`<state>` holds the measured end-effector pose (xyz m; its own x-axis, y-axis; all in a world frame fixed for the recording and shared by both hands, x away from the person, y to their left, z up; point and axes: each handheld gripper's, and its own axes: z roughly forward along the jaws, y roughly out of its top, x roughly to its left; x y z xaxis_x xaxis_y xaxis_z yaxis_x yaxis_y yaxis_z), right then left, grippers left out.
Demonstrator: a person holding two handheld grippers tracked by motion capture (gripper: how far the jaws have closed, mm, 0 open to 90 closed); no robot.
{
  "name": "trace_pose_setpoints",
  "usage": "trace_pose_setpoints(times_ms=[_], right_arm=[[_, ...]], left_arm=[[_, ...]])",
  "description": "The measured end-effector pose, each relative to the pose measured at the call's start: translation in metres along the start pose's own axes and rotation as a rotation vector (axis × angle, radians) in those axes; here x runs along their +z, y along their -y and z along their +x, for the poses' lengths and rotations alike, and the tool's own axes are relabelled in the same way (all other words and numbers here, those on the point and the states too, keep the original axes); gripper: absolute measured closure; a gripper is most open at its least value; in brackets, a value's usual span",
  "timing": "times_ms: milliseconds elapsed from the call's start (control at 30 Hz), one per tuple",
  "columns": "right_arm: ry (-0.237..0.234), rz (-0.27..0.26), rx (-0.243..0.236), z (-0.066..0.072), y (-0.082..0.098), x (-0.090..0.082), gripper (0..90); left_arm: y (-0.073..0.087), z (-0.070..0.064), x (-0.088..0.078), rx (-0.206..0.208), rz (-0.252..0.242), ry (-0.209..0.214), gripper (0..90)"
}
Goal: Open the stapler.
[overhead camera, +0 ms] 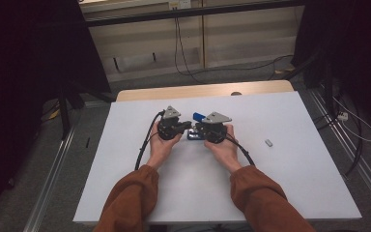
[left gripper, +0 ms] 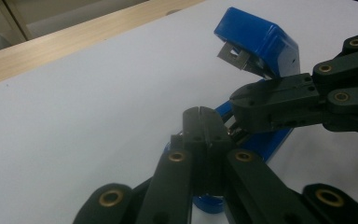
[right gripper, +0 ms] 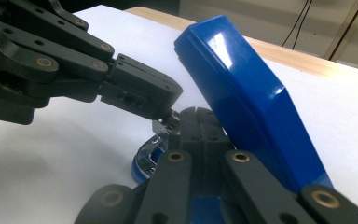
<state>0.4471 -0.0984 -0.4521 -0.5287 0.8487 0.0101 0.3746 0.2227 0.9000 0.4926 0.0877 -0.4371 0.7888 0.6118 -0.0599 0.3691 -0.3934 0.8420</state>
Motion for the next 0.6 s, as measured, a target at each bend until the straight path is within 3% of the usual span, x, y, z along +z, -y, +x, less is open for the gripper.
trace_pose_setpoints(times_ms=[200, 400, 500, 600], right_arm=[[-0.003, 0.001, -0.001, 0.0017, 0.0005, 0.0013, 90.0], [-0.002, -0.011, -0.009, 0.0048, -0.0017, 0.0019, 90.0], [0.002, -0.016, -0.015, 0.0064, -0.003, 0.002, 90.0], [0.011, -0.023, -0.017, 0.0068, -0.0039, 0.0012, 90.0]], left_arm=[[0.0028, -0.0001, 0.0034, 0.015, 0.028, -0.013, 90.0], [0.005, 0.001, 0.0055, -0.005, 0.024, 0.009, 90.0], [0.0049, -0.0025, 0.009, 0.015, 0.03, -0.007, 90.0], [0.0039, -0.0048, 0.0081, 0.004, 0.035, -0.023, 90.0]])
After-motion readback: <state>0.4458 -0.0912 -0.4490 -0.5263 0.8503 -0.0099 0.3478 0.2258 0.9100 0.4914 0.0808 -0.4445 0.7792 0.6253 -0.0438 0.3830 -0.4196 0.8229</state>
